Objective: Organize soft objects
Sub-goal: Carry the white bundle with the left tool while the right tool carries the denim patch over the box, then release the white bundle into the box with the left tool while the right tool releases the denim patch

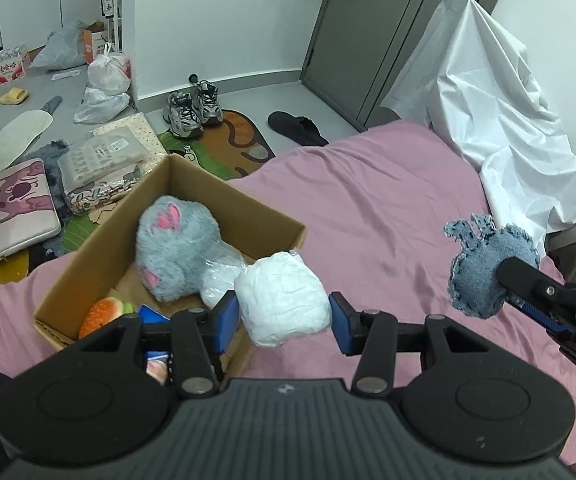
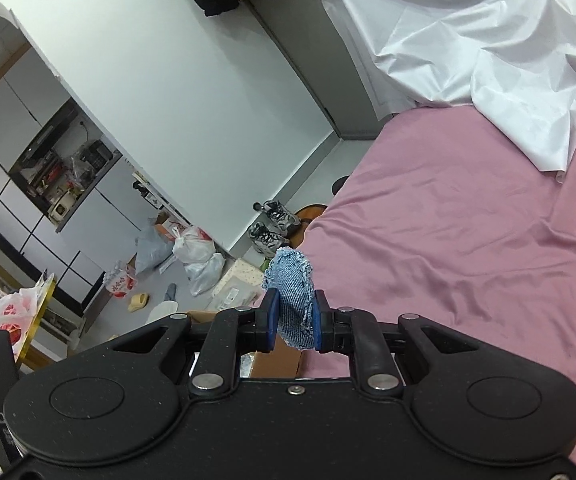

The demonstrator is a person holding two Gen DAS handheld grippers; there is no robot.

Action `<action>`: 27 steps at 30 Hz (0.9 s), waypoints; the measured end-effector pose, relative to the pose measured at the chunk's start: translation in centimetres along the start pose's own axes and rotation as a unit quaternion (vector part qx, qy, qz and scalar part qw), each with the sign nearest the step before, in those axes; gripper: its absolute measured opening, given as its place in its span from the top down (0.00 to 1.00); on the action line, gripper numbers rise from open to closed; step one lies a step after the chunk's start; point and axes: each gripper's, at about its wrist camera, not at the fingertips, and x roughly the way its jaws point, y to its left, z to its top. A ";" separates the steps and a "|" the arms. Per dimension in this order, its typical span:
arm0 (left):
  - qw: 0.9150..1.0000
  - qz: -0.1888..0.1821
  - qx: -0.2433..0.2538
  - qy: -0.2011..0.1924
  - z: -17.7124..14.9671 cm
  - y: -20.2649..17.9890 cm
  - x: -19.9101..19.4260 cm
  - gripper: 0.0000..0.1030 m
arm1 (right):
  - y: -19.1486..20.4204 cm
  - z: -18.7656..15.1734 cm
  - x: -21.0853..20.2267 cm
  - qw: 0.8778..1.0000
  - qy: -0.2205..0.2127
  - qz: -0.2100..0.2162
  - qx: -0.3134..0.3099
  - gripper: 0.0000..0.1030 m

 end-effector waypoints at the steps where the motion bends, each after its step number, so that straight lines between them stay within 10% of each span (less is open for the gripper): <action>1: 1.000 0.000 -0.002 -0.001 0.1 0.2 -0.1 0.54 | 0.2 -0.1 0.0 1.000 0.001 0.001 -0.002 0.84; 27: 0.998 0.015 -0.058 0.012 2.0 9.5 0.6 0.54 | 9.3 -4.1 4.5 0.990 0.077 0.056 -0.102 0.83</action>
